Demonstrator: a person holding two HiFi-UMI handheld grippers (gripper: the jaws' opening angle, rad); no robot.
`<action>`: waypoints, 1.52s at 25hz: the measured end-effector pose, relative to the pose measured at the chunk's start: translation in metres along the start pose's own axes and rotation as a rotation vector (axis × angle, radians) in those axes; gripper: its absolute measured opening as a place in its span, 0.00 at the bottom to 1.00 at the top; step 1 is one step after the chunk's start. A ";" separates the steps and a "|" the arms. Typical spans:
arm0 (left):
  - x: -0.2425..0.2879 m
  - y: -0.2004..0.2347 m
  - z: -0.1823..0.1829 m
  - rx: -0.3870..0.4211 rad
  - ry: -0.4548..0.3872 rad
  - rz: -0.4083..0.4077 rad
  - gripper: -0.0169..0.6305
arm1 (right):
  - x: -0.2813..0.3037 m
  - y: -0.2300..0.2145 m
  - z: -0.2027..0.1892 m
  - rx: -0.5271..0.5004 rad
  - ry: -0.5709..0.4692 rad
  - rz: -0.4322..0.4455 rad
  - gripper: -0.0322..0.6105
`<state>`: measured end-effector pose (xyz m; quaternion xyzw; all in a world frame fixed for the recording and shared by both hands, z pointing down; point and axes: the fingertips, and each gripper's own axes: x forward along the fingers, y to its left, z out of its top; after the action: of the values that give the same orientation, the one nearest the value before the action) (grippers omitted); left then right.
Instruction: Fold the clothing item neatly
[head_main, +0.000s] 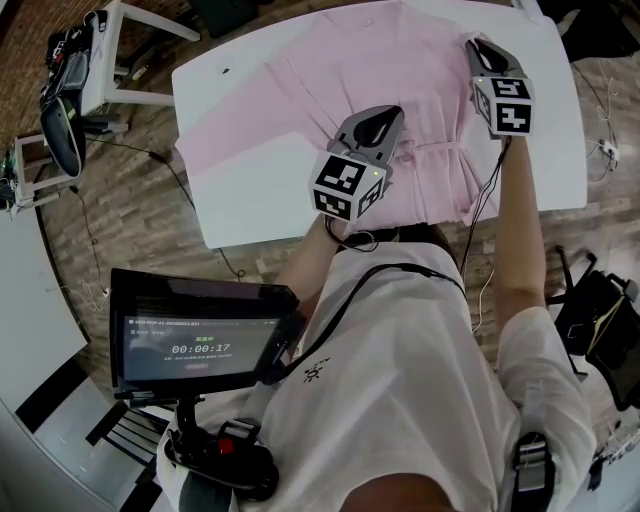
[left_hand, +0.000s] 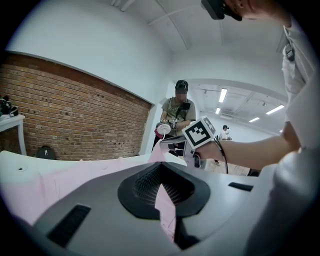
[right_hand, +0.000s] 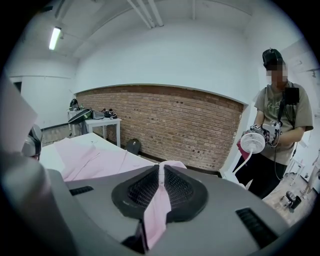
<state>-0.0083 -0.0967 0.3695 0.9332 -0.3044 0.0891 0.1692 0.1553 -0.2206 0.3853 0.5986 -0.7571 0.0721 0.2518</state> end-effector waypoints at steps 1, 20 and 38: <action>0.000 0.001 0.000 -0.001 -0.001 0.002 0.03 | 0.001 0.001 0.001 -0.001 -0.001 0.003 0.11; -0.006 0.014 0.001 -0.006 -0.014 0.042 0.03 | 0.018 0.030 0.013 -0.022 -0.024 0.076 0.11; -0.029 0.031 -0.006 -0.026 -0.019 0.104 0.03 | 0.037 0.087 0.032 -0.064 -0.054 0.173 0.11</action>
<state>-0.0510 -0.1023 0.3754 0.9146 -0.3552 0.0848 0.1735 0.0581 -0.2418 0.3914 0.5241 -0.8145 0.0532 0.2429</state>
